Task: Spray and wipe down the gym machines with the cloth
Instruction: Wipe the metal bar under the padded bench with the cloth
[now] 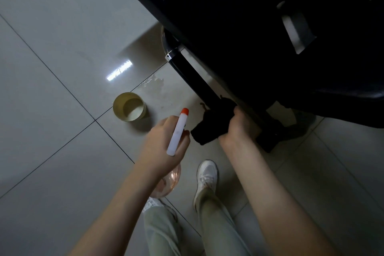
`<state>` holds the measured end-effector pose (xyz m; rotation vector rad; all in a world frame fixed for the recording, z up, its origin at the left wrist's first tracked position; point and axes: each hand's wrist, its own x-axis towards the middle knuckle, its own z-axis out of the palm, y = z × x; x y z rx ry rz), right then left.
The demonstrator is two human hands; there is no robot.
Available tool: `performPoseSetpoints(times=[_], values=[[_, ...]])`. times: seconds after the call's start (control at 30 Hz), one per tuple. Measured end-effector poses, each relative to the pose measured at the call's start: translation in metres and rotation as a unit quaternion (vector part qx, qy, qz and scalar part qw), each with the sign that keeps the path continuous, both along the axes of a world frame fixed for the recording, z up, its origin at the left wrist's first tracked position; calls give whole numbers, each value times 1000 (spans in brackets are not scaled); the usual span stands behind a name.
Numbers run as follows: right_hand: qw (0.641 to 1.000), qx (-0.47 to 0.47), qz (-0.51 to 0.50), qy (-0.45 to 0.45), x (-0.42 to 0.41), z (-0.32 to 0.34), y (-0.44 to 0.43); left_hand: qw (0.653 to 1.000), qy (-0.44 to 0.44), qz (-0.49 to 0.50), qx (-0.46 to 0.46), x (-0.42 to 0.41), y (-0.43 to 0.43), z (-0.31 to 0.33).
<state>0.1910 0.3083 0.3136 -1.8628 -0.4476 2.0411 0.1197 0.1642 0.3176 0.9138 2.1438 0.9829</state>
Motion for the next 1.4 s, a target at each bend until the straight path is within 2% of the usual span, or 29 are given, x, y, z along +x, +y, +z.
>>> performPoseSetpoints(times=[0.13, 0.23, 0.3, 0.37, 0.43, 0.57, 0.67, 0.73, 0.83, 0.87, 0.97, 1.07, 1.17, 1.23, 1.4], values=[[1000, -4, 12, -3, -9, -2, 5, 1000, -5, 6, 0, -4, 0, 3], [997, 10, 58, 45, 9, 6, 6, 1000, -6, 5, 4, -6, 0, 4], [992, 25, 104, 71, 22, 11, 2, 1000, -7, 6, 0, -7, -1, 3], [976, 71, 194, 63, 28, 7, -2, 1000, -5, 9, -10, -7, -1, 2], [956, 110, 270, 36, 27, 2, -2, 1000, 0, 8, -10, -7, -1, 1], [917, 182, 348, -65, 33, -8, 0, 1000, 1, 10, -6, -7, -4, 1], [879, 280, 352, -158, 41, 6, 0, 1000, 4, 7, -8, -7, -7, 0], [828, 377, 358, -209, 44, 20, 0, 1000, 2, 12, -6, -9, -8, -1], [726, 494, 424, -224, 28, 33, -13, 1000, -1, 19, 1, -12, -9, 0], [679, 532, 449, -233, 19, 30, -20, 1000, -1, 21, 3, -13, -10, 1], [501, 646, 504, -279, -18, 3, -27, 999, -10, 32, 7, -16, -14, 2], [387, 686, 535, -306, -55, -25, -14, 999, -10, 31, 6, -18, -18, 1], [287, 725, 560, -281, -60, -36, 2, 999, -6, 33, 9, -21, -23, 1], [271, 743, 568, -230, -43, -35, 10, 999, -12, 41, 7, -23, -27, 1], [290, 731, 588, -189, 4, -20, 20, 999, 0, 52, -1, -29, -35, -1]])
